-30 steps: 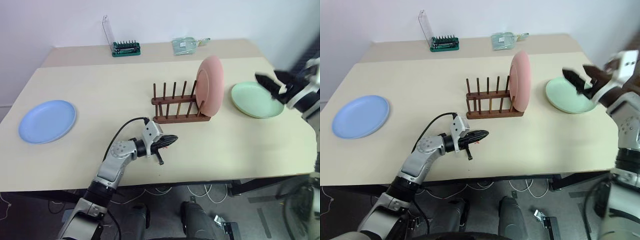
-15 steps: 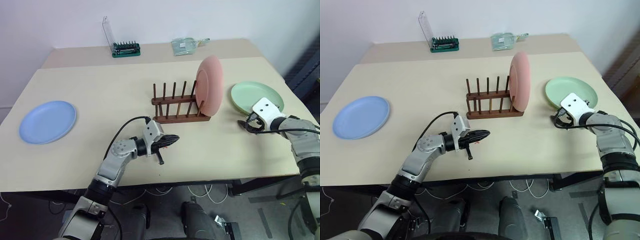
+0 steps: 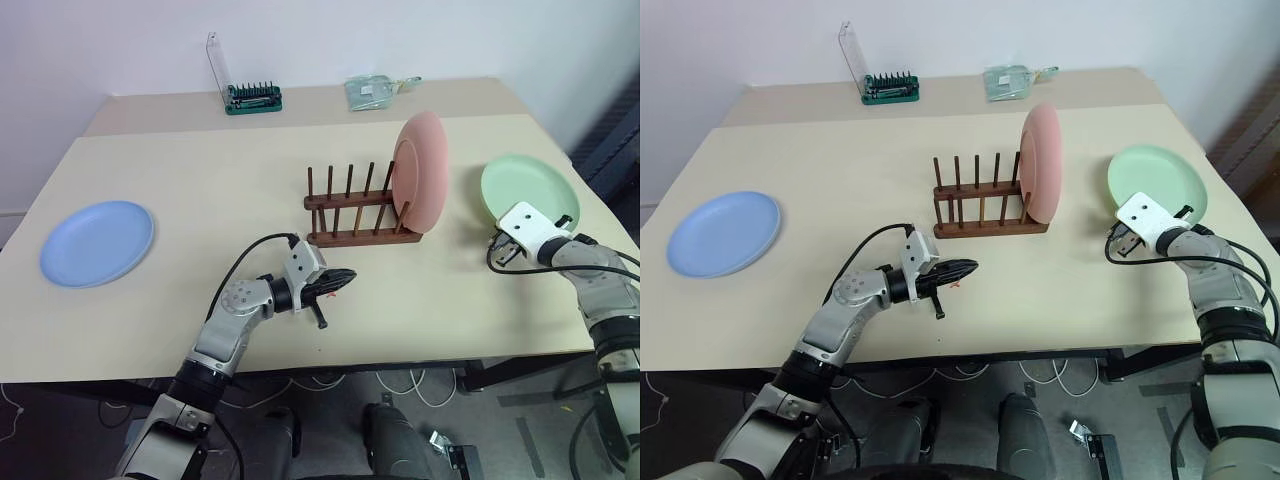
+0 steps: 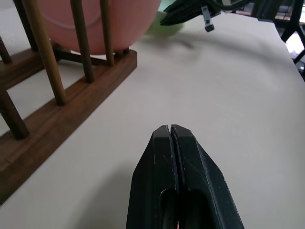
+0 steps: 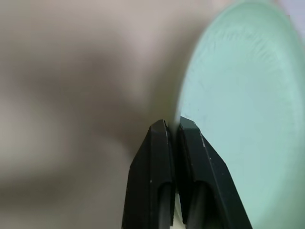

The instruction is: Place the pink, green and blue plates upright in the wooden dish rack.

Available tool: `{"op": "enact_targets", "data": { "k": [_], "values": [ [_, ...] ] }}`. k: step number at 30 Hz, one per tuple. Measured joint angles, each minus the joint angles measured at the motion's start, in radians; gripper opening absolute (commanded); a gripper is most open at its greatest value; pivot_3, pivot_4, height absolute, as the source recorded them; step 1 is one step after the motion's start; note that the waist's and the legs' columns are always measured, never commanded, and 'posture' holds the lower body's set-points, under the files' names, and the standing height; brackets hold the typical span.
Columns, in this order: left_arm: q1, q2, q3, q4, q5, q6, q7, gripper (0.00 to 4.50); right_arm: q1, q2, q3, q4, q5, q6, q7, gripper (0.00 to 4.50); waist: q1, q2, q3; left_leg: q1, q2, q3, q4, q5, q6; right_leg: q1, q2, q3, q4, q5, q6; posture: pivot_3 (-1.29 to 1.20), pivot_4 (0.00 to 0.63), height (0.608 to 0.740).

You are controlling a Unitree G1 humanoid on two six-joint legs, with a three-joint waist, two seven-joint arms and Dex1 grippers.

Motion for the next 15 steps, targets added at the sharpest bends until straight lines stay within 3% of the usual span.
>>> {"op": "enact_targets", "data": {
  "k": [6, 15],
  "values": [
    [0.031, 0.006, 0.023, -0.049, -0.033, 0.024, 0.005, 0.00, -0.016, -0.026, -0.155, -0.335, 0.078, 0.137, -0.040, 0.03, -0.001, 0.000, 0.000, 0.000, 0.000, 0.000, 0.000, 0.000, 0.000, 0.000, 0.000, 0.000, 0.000, 0.000, 0.000, 0.00, 0.150, 0.740],
    [0.074, 0.052, 0.052, -0.097, -0.070, 0.081, 0.001, 0.00, -0.253, 0.097, -0.377, -0.764, 0.825, 0.650, 0.104, 0.03, 0.008, -0.001, 0.000, -0.001, 0.001, -0.005, 0.000, 0.000, 0.000, 0.002, 0.000, -0.003, -0.002, 0.000, 0.000, 0.00, 0.150, 0.740]
  ]
}}
